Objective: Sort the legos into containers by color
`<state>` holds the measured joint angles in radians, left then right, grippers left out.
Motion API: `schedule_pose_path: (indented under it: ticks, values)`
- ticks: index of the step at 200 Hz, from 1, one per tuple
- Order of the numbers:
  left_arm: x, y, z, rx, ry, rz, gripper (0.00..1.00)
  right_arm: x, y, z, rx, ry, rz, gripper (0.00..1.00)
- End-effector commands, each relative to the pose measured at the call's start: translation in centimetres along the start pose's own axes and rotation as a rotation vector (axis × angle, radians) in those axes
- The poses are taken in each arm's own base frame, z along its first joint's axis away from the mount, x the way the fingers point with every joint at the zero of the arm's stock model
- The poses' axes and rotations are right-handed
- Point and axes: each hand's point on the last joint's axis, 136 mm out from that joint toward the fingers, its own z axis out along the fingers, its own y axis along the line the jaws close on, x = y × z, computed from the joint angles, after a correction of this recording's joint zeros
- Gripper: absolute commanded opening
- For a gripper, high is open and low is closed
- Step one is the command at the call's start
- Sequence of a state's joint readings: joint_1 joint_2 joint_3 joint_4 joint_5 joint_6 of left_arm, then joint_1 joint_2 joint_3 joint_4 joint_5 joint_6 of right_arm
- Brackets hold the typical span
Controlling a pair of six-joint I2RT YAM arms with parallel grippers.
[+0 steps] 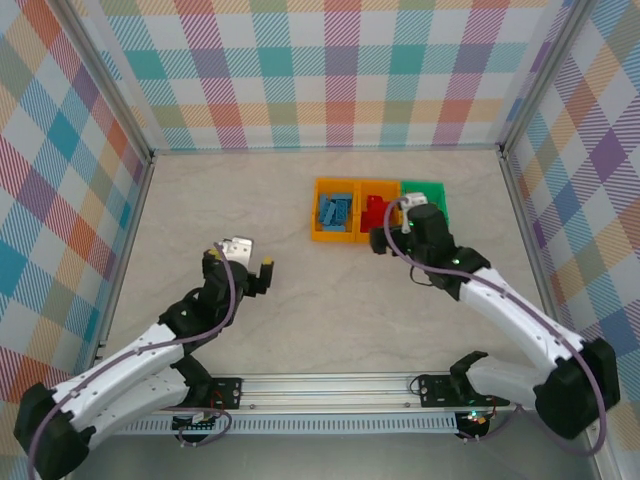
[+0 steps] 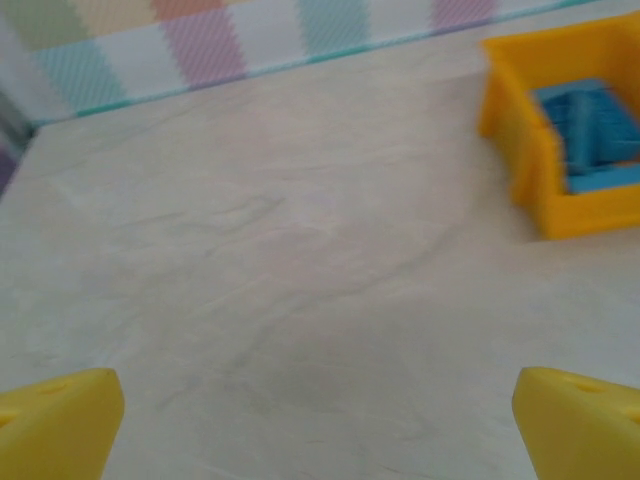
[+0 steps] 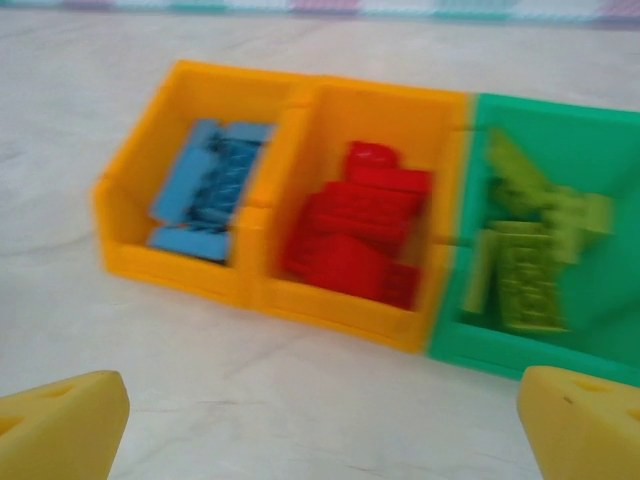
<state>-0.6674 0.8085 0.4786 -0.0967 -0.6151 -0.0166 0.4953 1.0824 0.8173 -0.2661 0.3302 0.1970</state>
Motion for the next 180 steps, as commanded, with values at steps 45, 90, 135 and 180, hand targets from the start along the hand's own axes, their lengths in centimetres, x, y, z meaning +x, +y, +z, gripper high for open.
schedule_pose_path:
  ticks: [45, 90, 135, 180]
  values:
    - [1.8, 6.9, 6.5, -0.163, -0.037, -0.188, 1.00, 5.3, -14.1, 4.5, 0.414, -0.042, 0.082, 1.00]
    - [3.5, 6.9, 10.7, -0.126, -0.017, -0.204, 1.00, 4.0, -13.9, 9.7, 0.304, -0.153, 0.047, 1.00]
    - [3.9, 7.1, 13.2, -0.071, -0.044, -0.195, 1.00, 4.7, -13.7, 9.7, 0.174, -0.324, 0.063, 1.00]
    - [5.4, 7.7, 14.8, -0.079, -0.002, -0.236, 1.00, 5.3, -14.0, 9.9, 0.176, -0.269, 0.092, 1.00]
